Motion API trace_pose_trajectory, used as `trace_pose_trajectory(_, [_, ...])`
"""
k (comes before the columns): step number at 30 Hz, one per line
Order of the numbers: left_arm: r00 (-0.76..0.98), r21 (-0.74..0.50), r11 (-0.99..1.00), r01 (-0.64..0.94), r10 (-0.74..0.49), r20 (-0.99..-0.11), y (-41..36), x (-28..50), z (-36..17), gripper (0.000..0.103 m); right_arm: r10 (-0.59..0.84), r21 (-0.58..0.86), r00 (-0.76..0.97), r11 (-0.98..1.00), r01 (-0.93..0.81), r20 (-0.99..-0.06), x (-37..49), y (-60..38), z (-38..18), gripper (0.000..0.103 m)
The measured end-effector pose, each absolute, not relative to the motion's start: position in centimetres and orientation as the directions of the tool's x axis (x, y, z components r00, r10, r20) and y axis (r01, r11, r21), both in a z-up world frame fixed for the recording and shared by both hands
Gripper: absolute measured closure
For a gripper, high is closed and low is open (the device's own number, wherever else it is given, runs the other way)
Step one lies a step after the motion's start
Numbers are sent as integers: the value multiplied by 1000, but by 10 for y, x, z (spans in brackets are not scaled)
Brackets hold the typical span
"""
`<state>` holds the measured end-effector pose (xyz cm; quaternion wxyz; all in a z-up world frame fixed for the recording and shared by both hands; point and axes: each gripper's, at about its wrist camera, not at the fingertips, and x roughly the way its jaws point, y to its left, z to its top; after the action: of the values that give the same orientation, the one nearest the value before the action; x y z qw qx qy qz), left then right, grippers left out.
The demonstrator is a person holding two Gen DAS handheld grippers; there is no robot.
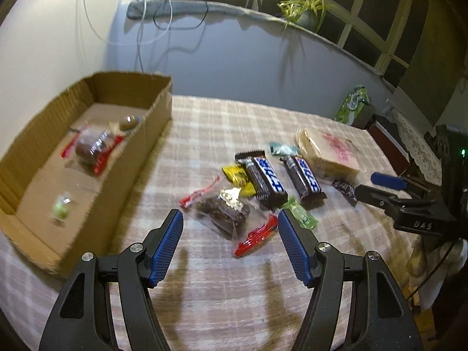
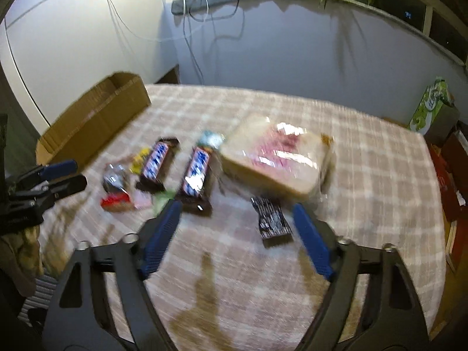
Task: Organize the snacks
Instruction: 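Withdraw both open grippers from the box back toward the table snacks, then grasp the large clear bag of brown snack with the left gripper while the right grasps the black packet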
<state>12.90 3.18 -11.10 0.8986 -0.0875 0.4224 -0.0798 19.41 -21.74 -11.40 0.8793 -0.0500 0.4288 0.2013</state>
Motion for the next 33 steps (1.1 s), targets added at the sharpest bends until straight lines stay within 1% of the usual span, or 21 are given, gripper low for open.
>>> trace_pose_trajectory(3, [615,-227,972,64,-218,-758,28,132,-116,37,288,85,537,925,-370,-793,200,-228,-127,38])
trace_pose_trajectory(4, [609,-223,973,61,-213,-764,26,134,-119,37,287,94,529,928,-361,-799,204,-232,-131,43])
trace_pose_trajectory(5, [606,-220,974,58,-209,-767,25,135,-120,37,285,96,525,929,-359,-802,206,-234,-133,45])
trace_pose_trajectory(16, [567,-199,980,10,-169,-806,21,161,-135,37,253,58,498,926,-373,-830,223,-235,-153,45])
trace_pose_trajectory(23, [558,-141,990,30,-134,-819,5,170,-144,37,232,22,506,922,-386,-831,225,-228,-155,45])
trace_pose_trajectory(24, [558,-139,990,32,-133,-819,4,171,-146,41,227,14,508,921,-389,-831,224,-228,-155,46])
trace_pose_trajectory(25, [562,-128,991,33,-125,-818,3,170,-146,49,221,6,511,921,-390,-831,224,-227,-155,48])
trace_pose_trajectory(26, [565,-117,993,33,-115,-817,2,169,-146,51,215,-2,514,921,-389,-830,225,-226,-155,54])
trace_pose_trajectory(27, [566,-114,993,32,-112,-817,2,170,-146,55,210,-9,517,921,-389,-830,226,-225,-156,56])
trace_pose_trajectory(28, [565,-109,994,30,-107,-818,3,169,-146,60,211,-9,516,920,-392,-830,225,-226,-155,61])
trace_pose_trajectory(30, [567,-104,994,31,-103,-817,4,169,-145,63,212,-9,513,919,-395,-832,225,-227,-155,66])
trace_pose_trajectory(31, [567,-104,994,32,-104,-817,4,168,-145,65,209,-14,512,917,-398,-833,225,-227,-155,71])
trace_pose_trajectory(33, [570,-104,994,33,-104,-815,5,167,-145,65,209,-18,507,913,-407,-836,224,-226,-155,75])
